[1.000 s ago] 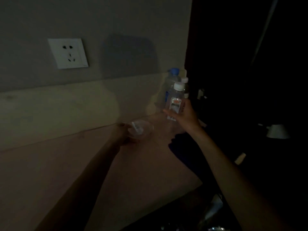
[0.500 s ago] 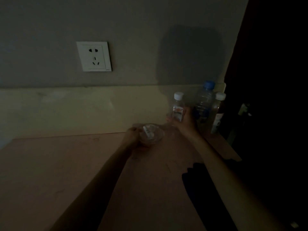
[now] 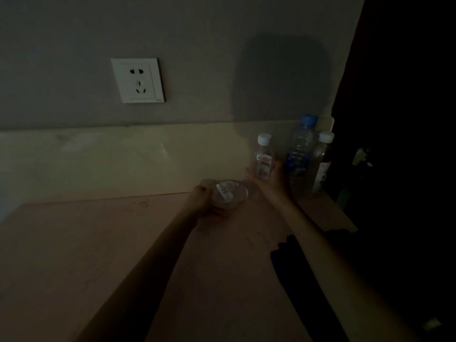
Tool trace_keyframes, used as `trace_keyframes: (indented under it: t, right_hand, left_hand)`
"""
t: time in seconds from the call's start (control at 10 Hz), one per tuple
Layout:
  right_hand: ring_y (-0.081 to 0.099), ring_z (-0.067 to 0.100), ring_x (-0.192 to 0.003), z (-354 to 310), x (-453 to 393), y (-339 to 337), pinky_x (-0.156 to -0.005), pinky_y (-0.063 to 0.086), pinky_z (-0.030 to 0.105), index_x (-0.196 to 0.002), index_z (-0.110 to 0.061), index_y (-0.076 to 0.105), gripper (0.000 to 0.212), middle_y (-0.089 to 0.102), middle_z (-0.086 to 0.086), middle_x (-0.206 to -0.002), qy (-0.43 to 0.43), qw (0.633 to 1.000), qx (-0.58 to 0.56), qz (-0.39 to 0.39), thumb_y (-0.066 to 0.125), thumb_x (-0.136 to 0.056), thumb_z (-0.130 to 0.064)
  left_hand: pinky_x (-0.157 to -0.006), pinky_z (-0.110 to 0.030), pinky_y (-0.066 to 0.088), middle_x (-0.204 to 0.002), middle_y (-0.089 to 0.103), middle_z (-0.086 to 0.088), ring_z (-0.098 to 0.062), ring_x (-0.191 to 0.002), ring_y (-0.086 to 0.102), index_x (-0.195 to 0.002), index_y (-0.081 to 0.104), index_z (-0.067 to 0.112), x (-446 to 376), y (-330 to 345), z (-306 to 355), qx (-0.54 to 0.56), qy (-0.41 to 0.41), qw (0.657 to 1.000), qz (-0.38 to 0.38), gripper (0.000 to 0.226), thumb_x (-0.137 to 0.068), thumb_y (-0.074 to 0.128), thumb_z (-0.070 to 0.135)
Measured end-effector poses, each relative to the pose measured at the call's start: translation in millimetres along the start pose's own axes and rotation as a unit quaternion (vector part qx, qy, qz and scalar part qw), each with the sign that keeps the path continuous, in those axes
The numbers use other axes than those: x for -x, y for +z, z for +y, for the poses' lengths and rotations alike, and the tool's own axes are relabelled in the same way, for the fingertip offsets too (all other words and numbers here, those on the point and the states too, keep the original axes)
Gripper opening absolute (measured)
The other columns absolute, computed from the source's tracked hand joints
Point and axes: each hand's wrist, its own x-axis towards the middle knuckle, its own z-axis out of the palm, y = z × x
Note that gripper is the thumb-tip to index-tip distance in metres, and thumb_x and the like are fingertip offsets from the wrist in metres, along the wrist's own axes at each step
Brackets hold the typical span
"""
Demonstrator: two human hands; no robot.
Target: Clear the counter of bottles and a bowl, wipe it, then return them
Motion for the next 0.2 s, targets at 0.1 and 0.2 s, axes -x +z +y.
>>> trace_keyframes:
  t: [0.1, 0.2]
  right_hand:
    - [0.063, 0.019, -0.099, -0.5, 6.1, -3.1, -0.081, 0.056, 0.034, -0.125, -0.009, 0.043, 0.068, 0.061, 0.005, -0.115, -0.002, 1.000, 0.010, -0.001, 0.082, -0.074, -0.031]
    - [0.061, 0.006, -0.088, -7.8, 15.9, -9.4, -0.070, 0.050, 0.019, -0.121, -0.012, 0.043, 0.064, 0.058, -0.005, -0.105, 0.006, 1.000, -0.018, 0.007, 0.083, -0.073, -0.026]
  left_hand:
    - [-0.074, -0.056, 0.058, -0.094, 0.069, -0.032, -0.041, -0.078, 0.071, -0.104, 0.062, 0.005, 5.2, -3.4, -1.4, 0.015, 0.025, 0.999, -0.021, 0.031, -0.101, 0.043, 0.030]
    - [-0.037, -0.029, 0.052, -0.085, 0.066, -0.027, -0.025, -0.043, 0.067, -0.118, 0.047, -0.001, 14.0, -6.4, 4.9, 0.044, -0.008, 0.999, -0.010, 0.030, -0.105, 0.037, 0.024]
